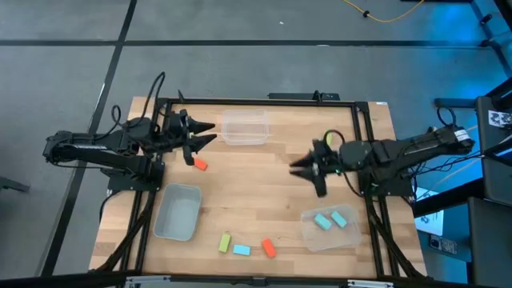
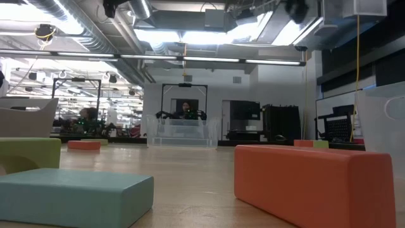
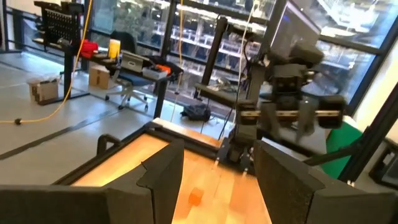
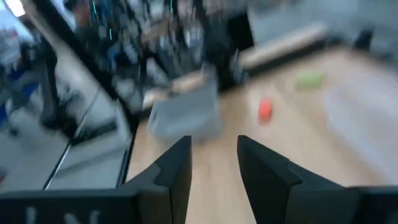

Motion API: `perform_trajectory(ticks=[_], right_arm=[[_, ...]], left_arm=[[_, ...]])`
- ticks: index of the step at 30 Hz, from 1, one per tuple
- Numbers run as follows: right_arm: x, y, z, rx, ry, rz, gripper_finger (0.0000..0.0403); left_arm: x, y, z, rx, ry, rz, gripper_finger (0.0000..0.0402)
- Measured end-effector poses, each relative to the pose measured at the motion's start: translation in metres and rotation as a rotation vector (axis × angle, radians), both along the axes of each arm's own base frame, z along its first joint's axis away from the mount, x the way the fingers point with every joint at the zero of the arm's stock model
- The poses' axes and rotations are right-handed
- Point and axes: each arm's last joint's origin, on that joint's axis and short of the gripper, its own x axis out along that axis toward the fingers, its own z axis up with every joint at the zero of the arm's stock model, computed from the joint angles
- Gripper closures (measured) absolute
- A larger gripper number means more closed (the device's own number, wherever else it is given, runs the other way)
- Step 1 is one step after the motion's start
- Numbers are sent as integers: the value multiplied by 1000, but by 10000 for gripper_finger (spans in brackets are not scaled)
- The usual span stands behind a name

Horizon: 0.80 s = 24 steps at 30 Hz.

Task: Sort & place blocks by color
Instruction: Put the light blue half pillar block into the bottom transparent bin

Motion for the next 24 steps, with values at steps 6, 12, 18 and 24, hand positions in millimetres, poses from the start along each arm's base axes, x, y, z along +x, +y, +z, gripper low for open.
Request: perform_trajectory(ticks=[6, 12, 18, 24], right_arm=[[5, -29, -19, 23, -354, -4, 270], [4, -34, -22, 43, -402, 50, 270], [4, -34, -19, -5, -401, 54, 270], [4, -34, -19, -4, -400, 54, 270]], left_arm=[[0, 0, 1, 1, -14, -1, 215], [0, 0, 1, 1, -14, 1, 214], [0, 0, 1, 1, -14, 1, 215], [0, 0, 1, 0, -14, 2, 214]])
